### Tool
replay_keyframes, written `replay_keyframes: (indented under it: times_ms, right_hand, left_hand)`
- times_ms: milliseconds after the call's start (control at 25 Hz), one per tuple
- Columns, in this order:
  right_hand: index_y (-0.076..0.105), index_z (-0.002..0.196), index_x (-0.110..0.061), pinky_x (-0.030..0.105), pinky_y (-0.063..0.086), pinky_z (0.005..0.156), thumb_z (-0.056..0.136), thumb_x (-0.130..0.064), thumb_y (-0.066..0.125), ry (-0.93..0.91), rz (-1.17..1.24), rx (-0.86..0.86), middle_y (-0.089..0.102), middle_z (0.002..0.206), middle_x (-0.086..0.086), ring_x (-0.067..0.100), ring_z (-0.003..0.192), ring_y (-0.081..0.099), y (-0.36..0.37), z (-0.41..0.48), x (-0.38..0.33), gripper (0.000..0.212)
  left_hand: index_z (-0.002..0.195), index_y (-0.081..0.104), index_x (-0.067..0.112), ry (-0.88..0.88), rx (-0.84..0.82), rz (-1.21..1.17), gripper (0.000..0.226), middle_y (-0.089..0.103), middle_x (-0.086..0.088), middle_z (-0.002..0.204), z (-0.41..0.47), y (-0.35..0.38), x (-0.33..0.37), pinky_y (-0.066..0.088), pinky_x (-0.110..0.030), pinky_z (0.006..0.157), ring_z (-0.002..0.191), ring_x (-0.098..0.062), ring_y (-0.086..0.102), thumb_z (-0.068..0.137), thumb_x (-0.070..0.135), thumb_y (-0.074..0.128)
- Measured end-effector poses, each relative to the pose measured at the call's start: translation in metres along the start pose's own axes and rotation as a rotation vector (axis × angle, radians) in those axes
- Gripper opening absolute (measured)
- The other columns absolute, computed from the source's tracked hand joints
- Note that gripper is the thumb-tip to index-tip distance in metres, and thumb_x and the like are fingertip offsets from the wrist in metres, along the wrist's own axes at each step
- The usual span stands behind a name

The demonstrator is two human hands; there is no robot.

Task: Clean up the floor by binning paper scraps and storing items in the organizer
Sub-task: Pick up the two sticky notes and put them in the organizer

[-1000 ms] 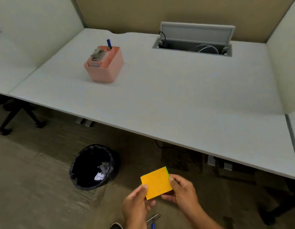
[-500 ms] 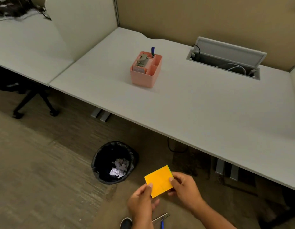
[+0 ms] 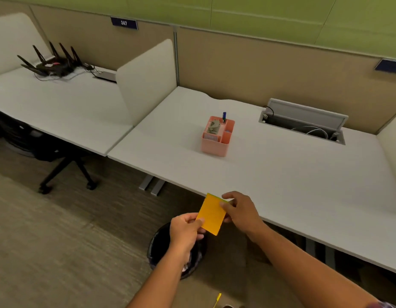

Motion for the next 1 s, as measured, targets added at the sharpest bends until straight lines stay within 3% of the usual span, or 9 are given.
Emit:
replay_keyframes:
  times_ms: [120, 240, 360, 440, 560, 680, 840, 1000]
  right_hand:
    - [0.067, 0.117, -0.019, 0.035, 0.066, 0.072, 0.099, -0.023, 0.065, -0.014, 0.025, 0.061, 0.070, 0.101, 0.006, 0.017, 0.070, 0.076, -0.007, 0.016, -0.020, 0.019]
    - [0.070, 0.121, -0.017, 0.024, 0.063, 0.067, 0.100, -0.019, 0.063, -0.049, -0.007, 0.105, 0.070, 0.101, 0.003, 0.018, 0.069, 0.075, -0.021, 0.037, -0.041, 0.022]
    - [0.070, 0.122, -0.018, 0.018, 0.060, 0.066, 0.099, -0.019, 0.064, -0.071, -0.040, 0.144, 0.071, 0.107, 0.004, 0.018, 0.073, 0.074, -0.039, 0.072, -0.062, 0.023]
    - [0.069, 0.124, -0.018, 0.027, 0.063, 0.079, 0.100, -0.021, 0.064, -0.098, -0.078, 0.172, 0.071, 0.115, 0.005, 0.018, 0.084, 0.074, -0.047, 0.104, -0.075, 0.025]
    - [0.067, 0.128, -0.018, 0.042, 0.060, 0.097, 0.102, -0.025, 0.060, -0.147, -0.137, 0.222, 0.070, 0.127, 0.004, 0.023, 0.103, 0.071, -0.062, 0.163, -0.097, 0.028]
    - [0.069, 0.128, -0.016, 0.041, 0.053, 0.107, 0.102, -0.023, 0.059, -0.199, -0.196, 0.242, 0.069, 0.132, 0.005, 0.025, 0.117, 0.067, -0.074, 0.221, -0.113, 0.028]
    - [0.073, 0.123, -0.013, 0.036, 0.055, 0.103, 0.102, -0.014, 0.058, -0.227, -0.251, 0.267, 0.073, 0.124, 0.008, 0.026, 0.109, 0.069, -0.084, 0.293, -0.122, 0.026]
    - [0.070, 0.129, -0.014, 0.022, 0.045, 0.096, 0.105, -0.018, 0.053, -0.193, -0.284, 0.185, 0.071, 0.128, 0.008, 0.026, 0.113, 0.068, -0.081, 0.349, -0.115, 0.030]
  left_hand:
    - [0.106, 0.078, 0.014, 0.026, 0.039, -0.011, 0.014, 0.081, -0.008, 0.082, 0.012, -0.002, 0.032, 0.063, -0.030, 0.066, 0.070, -0.019, 0.075, 0.095, 0.014, 0.071]
    - [0.108, 0.079, 0.013, 0.082, 0.056, 0.060, 0.016, 0.080, -0.006, 0.084, 0.026, 0.007, 0.064, 0.066, -0.035, 0.070, 0.074, -0.020, 0.077, 0.095, 0.017, 0.071]
    - [0.113, 0.079, 0.016, 0.211, 0.060, 0.275, 0.021, 0.078, 0.000, 0.103, 0.044, 0.023, 0.109, 0.064, -0.042, 0.087, 0.092, -0.020, 0.075, 0.095, 0.025, 0.071]
    - [0.115, 0.078, 0.016, 0.327, 0.081, 0.437, 0.025, 0.077, 0.001, 0.115, 0.064, 0.035, 0.146, 0.058, -0.037, 0.096, 0.101, -0.019, 0.072, 0.096, 0.030, 0.070]
    - [0.114, 0.078, 0.016, 0.472, 0.103, 0.534, 0.026, 0.078, -0.004, 0.112, 0.112, 0.060, 0.207, 0.050, -0.027, 0.082, 0.087, -0.015, 0.065, 0.099, 0.033, 0.065]
    - [0.117, 0.078, 0.013, 0.517, 0.130, 0.552, 0.024, 0.078, -0.008, 0.114, 0.172, 0.084, 0.259, 0.054, -0.029, 0.084, 0.094, -0.022, 0.070, 0.099, 0.023, 0.066]
    - [0.119, 0.076, 0.013, 0.526, 0.117, 0.593, 0.026, 0.079, -0.008, 0.105, 0.242, 0.108, 0.295, 0.055, -0.027, 0.082, 0.094, -0.024, 0.073, 0.094, 0.018, 0.072]
    - [0.122, 0.072, 0.013, 0.537, 0.118, 0.693, 0.028, 0.079, -0.008, 0.105, 0.300, 0.123, 0.304, 0.055, -0.024, 0.077, 0.092, -0.023, 0.074, 0.096, 0.022, 0.071]
Point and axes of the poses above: each hand's wrist, its own z-axis towards the middle knuckle, its own y-axis out of the palm, x = y × z, the point moved 3 cm from there along z, towards the middle knuckle
